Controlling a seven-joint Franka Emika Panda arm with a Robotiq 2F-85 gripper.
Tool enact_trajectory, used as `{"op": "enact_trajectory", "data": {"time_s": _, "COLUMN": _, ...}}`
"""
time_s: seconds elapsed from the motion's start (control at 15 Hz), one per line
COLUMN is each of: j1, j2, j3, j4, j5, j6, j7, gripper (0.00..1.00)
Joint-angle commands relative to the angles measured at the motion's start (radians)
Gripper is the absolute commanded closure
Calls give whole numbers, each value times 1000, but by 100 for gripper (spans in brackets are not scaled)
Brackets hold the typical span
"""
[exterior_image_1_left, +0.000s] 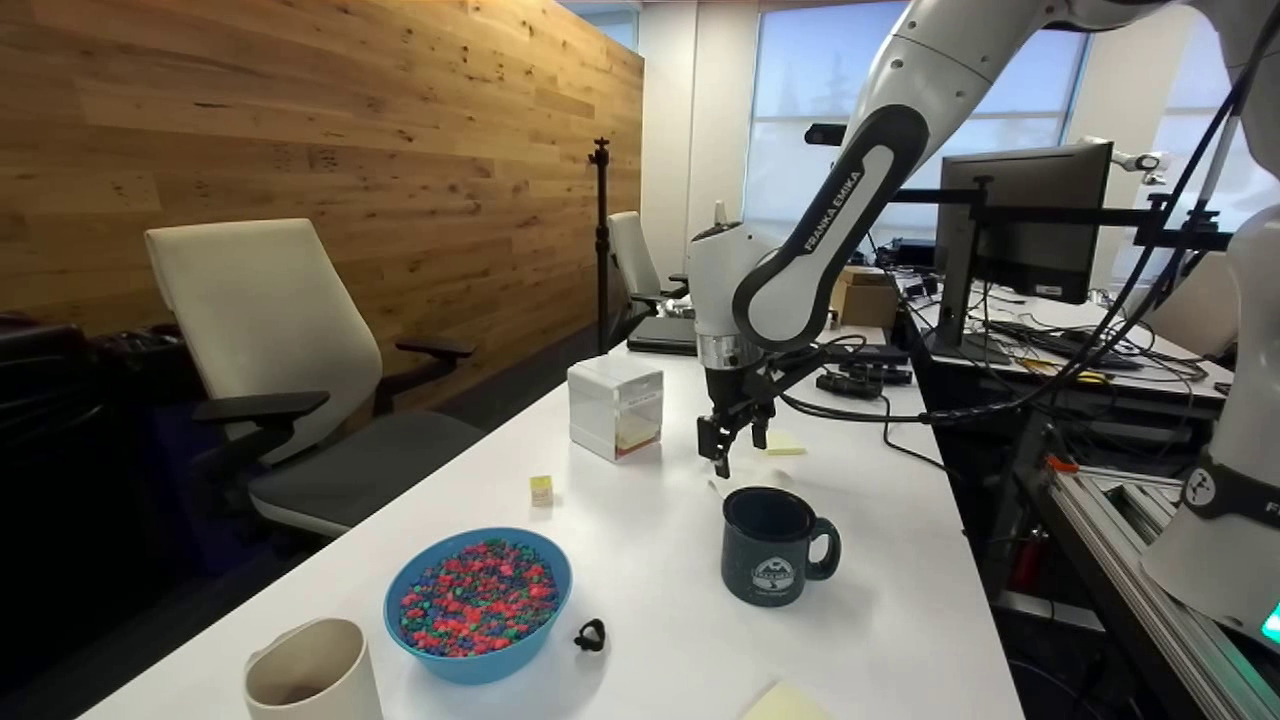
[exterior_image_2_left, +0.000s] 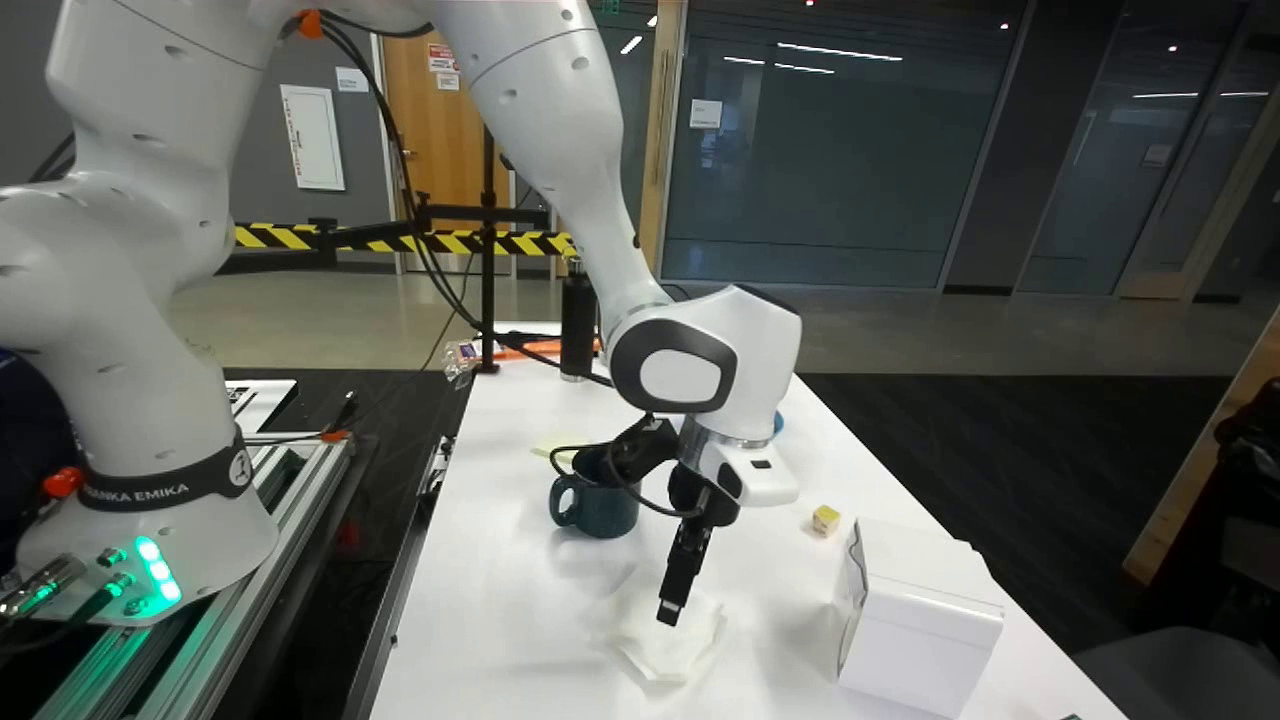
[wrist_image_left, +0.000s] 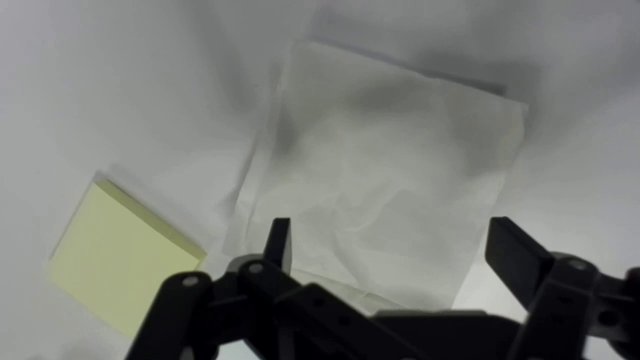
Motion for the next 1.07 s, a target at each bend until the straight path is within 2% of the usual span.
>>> {"op": "enact_trajectory", "data": {"time_s": 0.0, "j1": 2, "j2": -16, "j3": -8, "j4": -39, "j5": 8, "j6": 52, "j7": -60, "gripper": 0}}
{"op": "enact_trajectory", "data": {"time_s": 1.0, "j1": -2, "j2": 35, "j3": -11, "j4": -30, "j5": 42, "j6": 103, "j7": -63, "gripper": 0}}
